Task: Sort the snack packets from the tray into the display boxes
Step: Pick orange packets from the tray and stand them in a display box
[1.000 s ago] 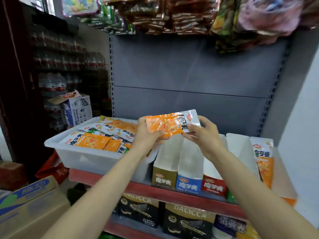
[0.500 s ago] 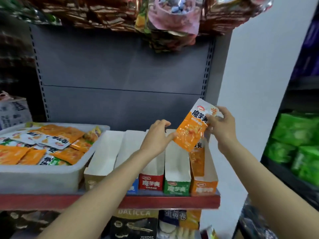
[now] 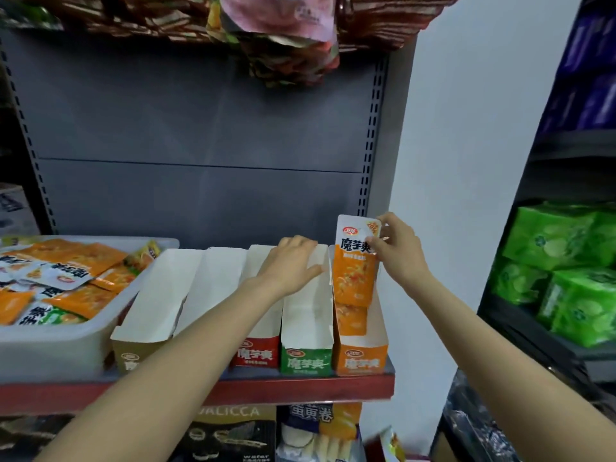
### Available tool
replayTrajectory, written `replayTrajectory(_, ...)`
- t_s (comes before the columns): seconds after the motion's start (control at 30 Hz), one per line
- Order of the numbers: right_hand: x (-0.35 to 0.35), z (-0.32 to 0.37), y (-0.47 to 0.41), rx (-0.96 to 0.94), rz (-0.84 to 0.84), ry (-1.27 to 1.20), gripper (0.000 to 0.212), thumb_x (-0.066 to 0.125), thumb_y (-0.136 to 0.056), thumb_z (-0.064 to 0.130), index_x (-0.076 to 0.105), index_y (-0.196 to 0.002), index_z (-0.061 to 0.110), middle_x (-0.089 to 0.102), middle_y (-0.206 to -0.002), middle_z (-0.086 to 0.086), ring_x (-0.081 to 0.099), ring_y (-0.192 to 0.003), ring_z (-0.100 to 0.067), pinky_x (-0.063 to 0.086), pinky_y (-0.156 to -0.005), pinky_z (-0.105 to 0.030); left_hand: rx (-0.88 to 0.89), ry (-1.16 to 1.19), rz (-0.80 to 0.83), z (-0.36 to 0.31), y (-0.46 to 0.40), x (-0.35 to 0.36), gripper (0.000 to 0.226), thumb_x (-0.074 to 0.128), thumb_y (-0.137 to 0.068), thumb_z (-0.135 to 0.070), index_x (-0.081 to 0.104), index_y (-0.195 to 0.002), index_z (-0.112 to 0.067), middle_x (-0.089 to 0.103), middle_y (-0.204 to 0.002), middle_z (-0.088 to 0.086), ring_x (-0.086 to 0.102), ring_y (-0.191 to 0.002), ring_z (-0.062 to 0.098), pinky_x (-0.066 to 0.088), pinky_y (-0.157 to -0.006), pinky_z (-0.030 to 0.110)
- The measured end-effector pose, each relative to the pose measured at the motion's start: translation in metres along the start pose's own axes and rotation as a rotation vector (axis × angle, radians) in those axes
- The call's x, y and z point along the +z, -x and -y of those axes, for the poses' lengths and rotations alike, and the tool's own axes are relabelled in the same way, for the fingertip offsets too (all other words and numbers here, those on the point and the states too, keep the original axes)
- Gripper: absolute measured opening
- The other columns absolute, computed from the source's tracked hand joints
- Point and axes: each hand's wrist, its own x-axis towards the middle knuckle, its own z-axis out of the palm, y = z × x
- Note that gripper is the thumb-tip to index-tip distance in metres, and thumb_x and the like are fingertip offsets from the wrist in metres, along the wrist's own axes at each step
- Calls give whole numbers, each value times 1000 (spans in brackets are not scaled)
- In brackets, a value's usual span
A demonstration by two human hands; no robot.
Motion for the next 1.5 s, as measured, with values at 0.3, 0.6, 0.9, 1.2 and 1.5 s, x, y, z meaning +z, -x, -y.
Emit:
replayTrajectory(0.3,16,-23,6,-71,101,196,18,59,-90,13,56,-108,14,61,-104,0,58,-95,-16,44,-72,-18,-8,25,-14,7,-3,8,60,51,-94,-36,28,-146,-17,29,-151,2,24,-139,22,26,-111,34)
replayTrajectory(0.6,26,-26,3,-122,103,424,31,61,-89,16,54,-119,18,45,-127,-4,42,-120,-18,35,-87,-20,4,25,-10,11,-3,10,61,53,-93,-29,27,-147,-18,26,-153,2,21,-140,22,25,-113,36)
replayTrajectory(0.9,40,-13,15,-155,87,439,32,59,-90,19,55,-122,19,44,-130,-2,43,-120,-19,39,-96,-26,4,113,-81,16,10,-2,51,52,-93,-24,37,-142,-18,30,-151,0,24,-139,19,25,-111,32)
replayTrajectory(1.2,92,67,37,-336,206,193,27,57,-89,11,61,-115,17,56,-117,-1,51,-109,-15,39,-92,-23,-33,226,-356,62,78,-52,21,50,-93,-22,60,-112,-22,63,-108,-7,56,-101,9,48,-84,28)
replayTrajectory(1.5,210,165,70,-443,490,92,24,55,-90,11,59,-113,6,58,-113,-10,55,-103,-21,40,-83,-22,-381,81,-422,201,155,-115,17,59,-89,-20,64,-103,-12,68,-103,3,61,-97,22,50,-82,36)
